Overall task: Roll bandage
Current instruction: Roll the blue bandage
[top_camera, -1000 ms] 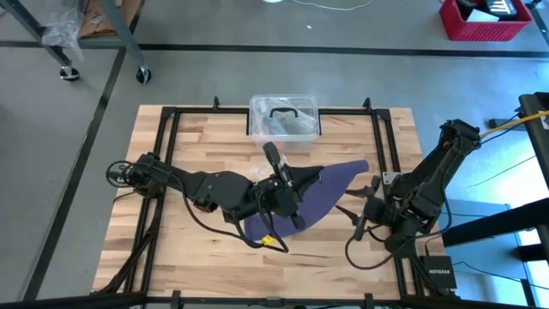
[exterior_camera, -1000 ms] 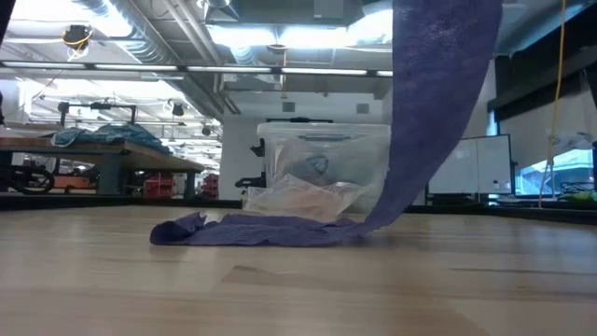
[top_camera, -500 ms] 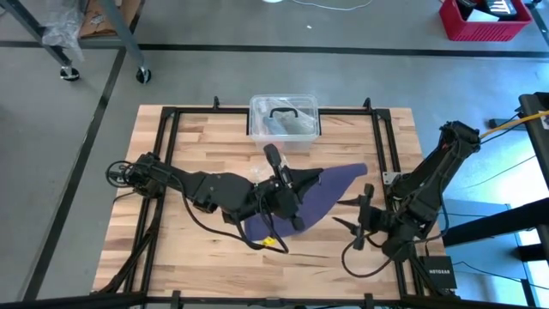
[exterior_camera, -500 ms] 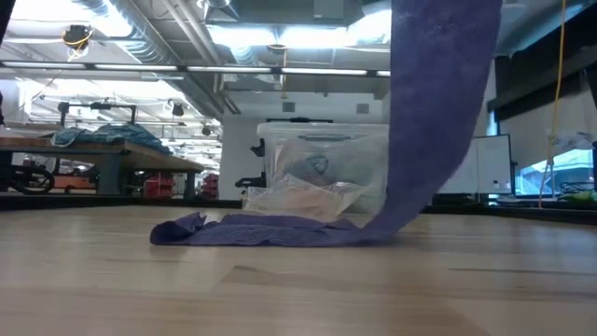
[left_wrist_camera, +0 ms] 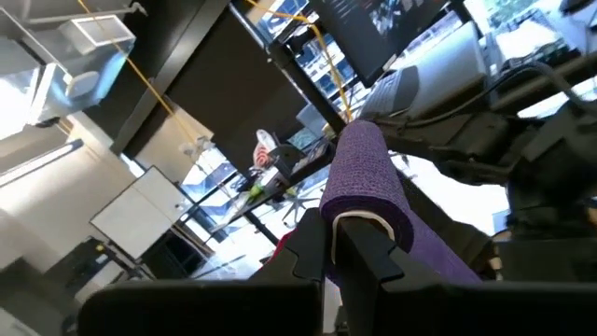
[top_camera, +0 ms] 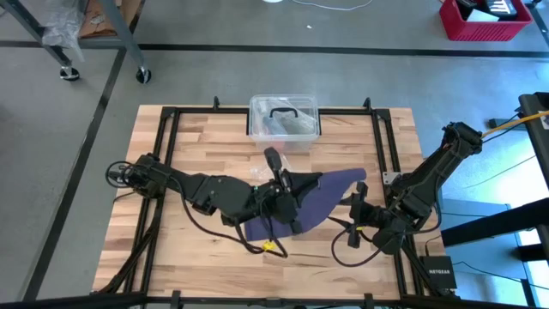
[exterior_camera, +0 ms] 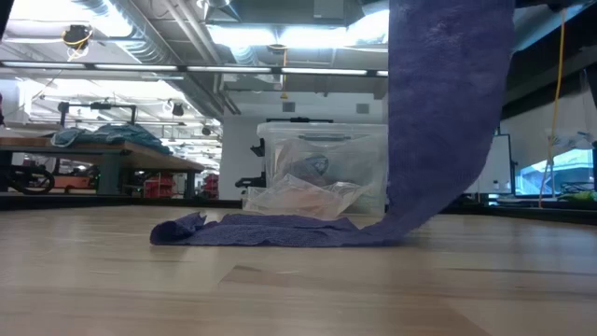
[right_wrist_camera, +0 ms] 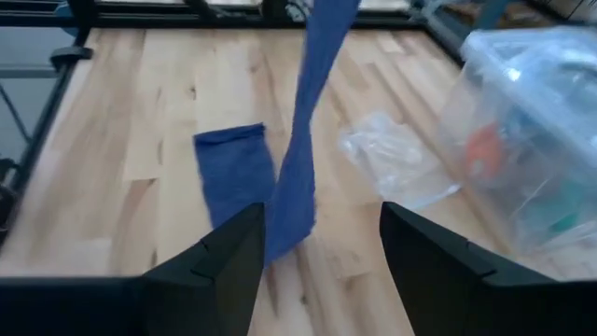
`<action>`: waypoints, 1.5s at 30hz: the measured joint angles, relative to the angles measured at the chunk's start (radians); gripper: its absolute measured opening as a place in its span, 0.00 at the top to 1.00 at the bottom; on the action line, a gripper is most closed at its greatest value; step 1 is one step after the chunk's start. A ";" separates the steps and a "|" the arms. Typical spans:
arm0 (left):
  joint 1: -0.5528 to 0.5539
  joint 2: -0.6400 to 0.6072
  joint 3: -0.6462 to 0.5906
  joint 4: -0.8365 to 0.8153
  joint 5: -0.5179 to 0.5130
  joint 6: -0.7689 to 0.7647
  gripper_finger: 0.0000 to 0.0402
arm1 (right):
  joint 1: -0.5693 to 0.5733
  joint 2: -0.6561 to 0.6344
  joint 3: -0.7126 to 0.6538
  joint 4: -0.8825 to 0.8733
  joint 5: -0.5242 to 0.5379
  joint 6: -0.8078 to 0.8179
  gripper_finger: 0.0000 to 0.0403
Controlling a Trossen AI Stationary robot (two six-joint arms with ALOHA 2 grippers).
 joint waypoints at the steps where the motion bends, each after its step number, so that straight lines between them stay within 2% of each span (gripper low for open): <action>1: -0.003 0.000 0.000 -0.001 0.000 0.005 0.99 | 0.000 0.000 0.000 0.001 -0.009 0.003 0.47; 5: -0.008 0.000 0.000 0.021 0.003 0.009 0.99 | 0.002 0.000 0.000 -0.013 -0.045 0.004 0.47; 9: -0.004 0.000 0.000 0.029 0.001 0.003 0.99 | 0.001 0.000 0.000 -0.015 -0.032 -0.009 0.47; 13: 0.001 0.000 0.000 0.016 -0.025 -0.078 0.99 | 0.001 0.000 0.000 -0.014 0.005 -0.052 0.47; 17: -0.012 -0.005 0.000 0.015 -0.083 -0.071 0.99 | 0.001 -0.007 0.000 0.000 0.023 -0.056 0.47; 24: -0.023 -0.008 0.000 0.039 -0.084 -0.046 0.99 | 0.002 -0.010 -0.003 0.023 0.056 -0.023 0.47; 35: -0.016 -0.007 0.000 0.040 -0.084 -0.048 0.99 | 0.001 -0.009 -0.267 0.564 0.076 -0.036 0.47; 41: -0.007 -0.007 0.000 0.017 -0.084 -0.064 0.99 | 0.002 -0.009 -0.283 0.629 -0.022 -0.087 0.47; 45: -0.007 -0.006 0.000 0.018 -0.082 -0.071 0.99 | -0.015 -0.009 -0.283 0.631 0.093 -0.120 0.47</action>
